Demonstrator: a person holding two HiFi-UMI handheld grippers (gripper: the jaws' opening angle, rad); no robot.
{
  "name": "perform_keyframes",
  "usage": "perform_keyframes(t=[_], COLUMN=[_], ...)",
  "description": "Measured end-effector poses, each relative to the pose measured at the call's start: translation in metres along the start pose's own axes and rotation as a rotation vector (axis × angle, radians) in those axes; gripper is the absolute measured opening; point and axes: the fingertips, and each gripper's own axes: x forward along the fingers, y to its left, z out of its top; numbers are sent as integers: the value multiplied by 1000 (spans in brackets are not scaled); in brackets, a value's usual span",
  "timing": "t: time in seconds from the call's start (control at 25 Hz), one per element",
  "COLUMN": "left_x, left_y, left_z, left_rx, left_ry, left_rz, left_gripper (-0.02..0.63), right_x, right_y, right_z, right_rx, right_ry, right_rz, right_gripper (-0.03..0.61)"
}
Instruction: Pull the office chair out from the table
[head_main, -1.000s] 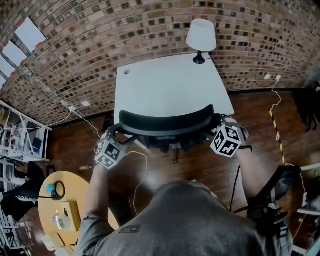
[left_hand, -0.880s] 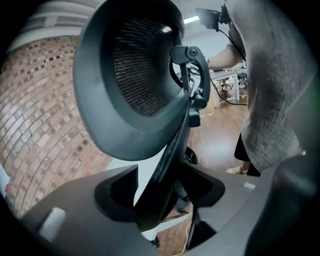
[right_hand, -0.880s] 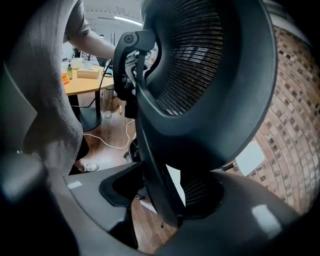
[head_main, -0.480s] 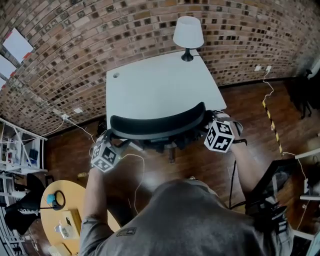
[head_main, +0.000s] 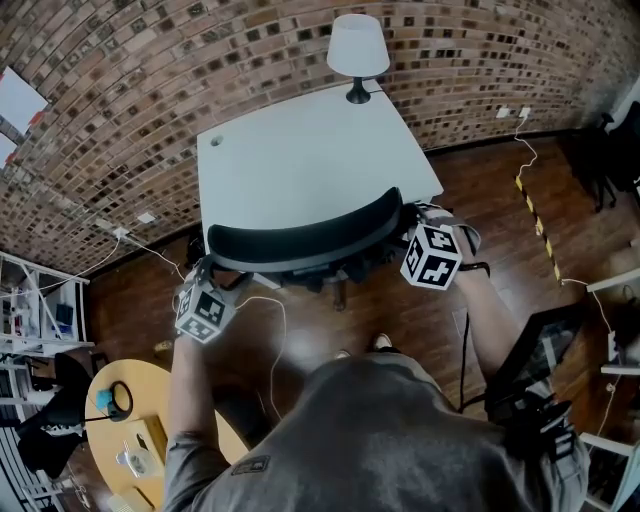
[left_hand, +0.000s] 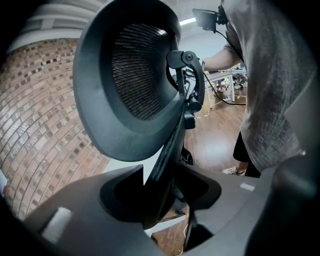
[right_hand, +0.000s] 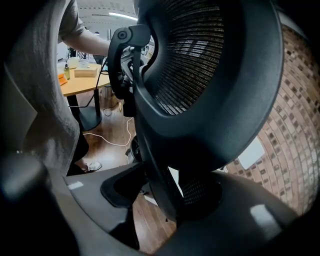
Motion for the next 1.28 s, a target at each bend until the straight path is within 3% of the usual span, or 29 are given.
perform_keyframes(t=[0.68, 1.28], left_x=[-33, -49], left_y=[-47, -93], left_z=[14, 27], left_rx=[18, -58], left_ry=[-54, -28], left_rz=[-22, 13], left_gripper=[198, 199], right_x=[-35, -60], right_y=[45, 75], right_z=[-10, -29], right_rx=[28, -5], right_ry=[22, -9], right_rz=[-5, -14], right_gripper=[235, 235])
